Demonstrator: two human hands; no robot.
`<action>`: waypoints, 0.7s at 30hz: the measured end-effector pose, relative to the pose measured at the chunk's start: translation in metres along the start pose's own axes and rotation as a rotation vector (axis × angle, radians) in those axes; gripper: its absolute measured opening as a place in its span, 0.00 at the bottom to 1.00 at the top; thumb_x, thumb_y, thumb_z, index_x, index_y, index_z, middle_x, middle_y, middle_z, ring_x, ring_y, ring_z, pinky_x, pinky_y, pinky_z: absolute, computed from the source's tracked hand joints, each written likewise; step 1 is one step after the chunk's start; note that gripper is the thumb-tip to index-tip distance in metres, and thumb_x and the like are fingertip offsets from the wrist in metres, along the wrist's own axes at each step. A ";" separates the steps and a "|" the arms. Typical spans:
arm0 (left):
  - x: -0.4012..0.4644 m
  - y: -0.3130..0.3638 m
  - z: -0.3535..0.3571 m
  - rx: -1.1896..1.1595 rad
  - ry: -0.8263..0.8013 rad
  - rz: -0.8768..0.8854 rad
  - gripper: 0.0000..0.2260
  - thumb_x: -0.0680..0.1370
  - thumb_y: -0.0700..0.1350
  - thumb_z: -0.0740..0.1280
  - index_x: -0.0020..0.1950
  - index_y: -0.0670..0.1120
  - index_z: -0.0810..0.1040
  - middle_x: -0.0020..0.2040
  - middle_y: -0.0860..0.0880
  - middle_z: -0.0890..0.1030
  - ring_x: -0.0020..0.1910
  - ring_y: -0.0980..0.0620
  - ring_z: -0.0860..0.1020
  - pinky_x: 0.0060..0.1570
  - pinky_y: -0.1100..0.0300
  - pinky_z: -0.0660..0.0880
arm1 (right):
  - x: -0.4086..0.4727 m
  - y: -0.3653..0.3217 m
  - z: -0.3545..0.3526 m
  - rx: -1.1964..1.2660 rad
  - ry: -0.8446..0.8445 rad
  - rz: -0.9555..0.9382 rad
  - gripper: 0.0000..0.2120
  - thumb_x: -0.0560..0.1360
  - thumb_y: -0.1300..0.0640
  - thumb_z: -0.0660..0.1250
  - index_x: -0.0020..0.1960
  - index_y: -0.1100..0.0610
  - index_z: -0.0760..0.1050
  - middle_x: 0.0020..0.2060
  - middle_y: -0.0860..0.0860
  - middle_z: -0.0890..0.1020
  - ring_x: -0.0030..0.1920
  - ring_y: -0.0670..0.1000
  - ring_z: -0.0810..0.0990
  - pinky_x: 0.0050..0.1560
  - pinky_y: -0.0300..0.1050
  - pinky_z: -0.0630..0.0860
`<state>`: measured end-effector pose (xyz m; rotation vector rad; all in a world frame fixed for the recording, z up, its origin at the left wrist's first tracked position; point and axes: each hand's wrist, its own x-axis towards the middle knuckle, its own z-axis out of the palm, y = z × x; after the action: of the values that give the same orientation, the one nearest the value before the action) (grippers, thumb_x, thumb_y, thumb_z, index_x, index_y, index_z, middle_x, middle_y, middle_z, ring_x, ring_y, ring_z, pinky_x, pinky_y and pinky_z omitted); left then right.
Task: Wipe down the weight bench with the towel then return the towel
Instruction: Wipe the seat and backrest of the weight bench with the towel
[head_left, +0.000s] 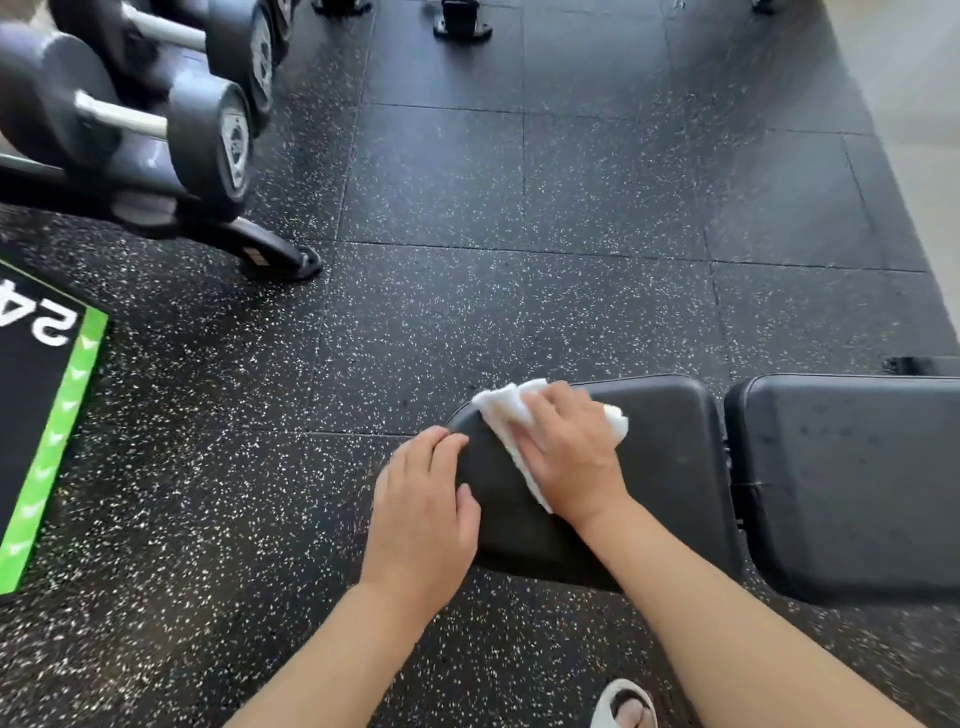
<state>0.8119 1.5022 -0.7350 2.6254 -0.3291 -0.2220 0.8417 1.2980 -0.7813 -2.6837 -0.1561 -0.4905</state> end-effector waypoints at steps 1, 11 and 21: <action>0.006 0.010 0.005 0.002 0.001 0.035 0.21 0.79 0.46 0.64 0.72 0.46 0.74 0.71 0.48 0.73 0.71 0.45 0.72 0.69 0.44 0.73 | -0.001 0.022 -0.010 -0.039 0.034 0.049 0.14 0.82 0.50 0.64 0.51 0.61 0.80 0.44 0.57 0.78 0.41 0.61 0.75 0.40 0.55 0.72; 0.090 0.066 0.047 0.245 -0.140 0.297 0.28 0.80 0.54 0.55 0.78 0.45 0.67 0.74 0.45 0.72 0.74 0.42 0.69 0.71 0.41 0.69 | -0.063 0.063 -0.069 -0.150 0.044 0.331 0.10 0.80 0.51 0.68 0.53 0.57 0.77 0.45 0.52 0.76 0.41 0.57 0.71 0.41 0.52 0.65; 0.078 0.075 0.073 0.227 -0.110 0.299 0.28 0.80 0.54 0.58 0.81 0.47 0.66 0.78 0.47 0.69 0.78 0.44 0.66 0.79 0.41 0.59 | -0.113 0.074 -0.084 0.101 -0.045 0.139 0.10 0.83 0.52 0.68 0.57 0.58 0.82 0.47 0.51 0.77 0.41 0.52 0.69 0.45 0.49 0.71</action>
<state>0.8565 1.3847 -0.7705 2.7439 -0.8200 -0.2396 0.7233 1.1920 -0.7772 -2.5856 -0.0064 -0.3691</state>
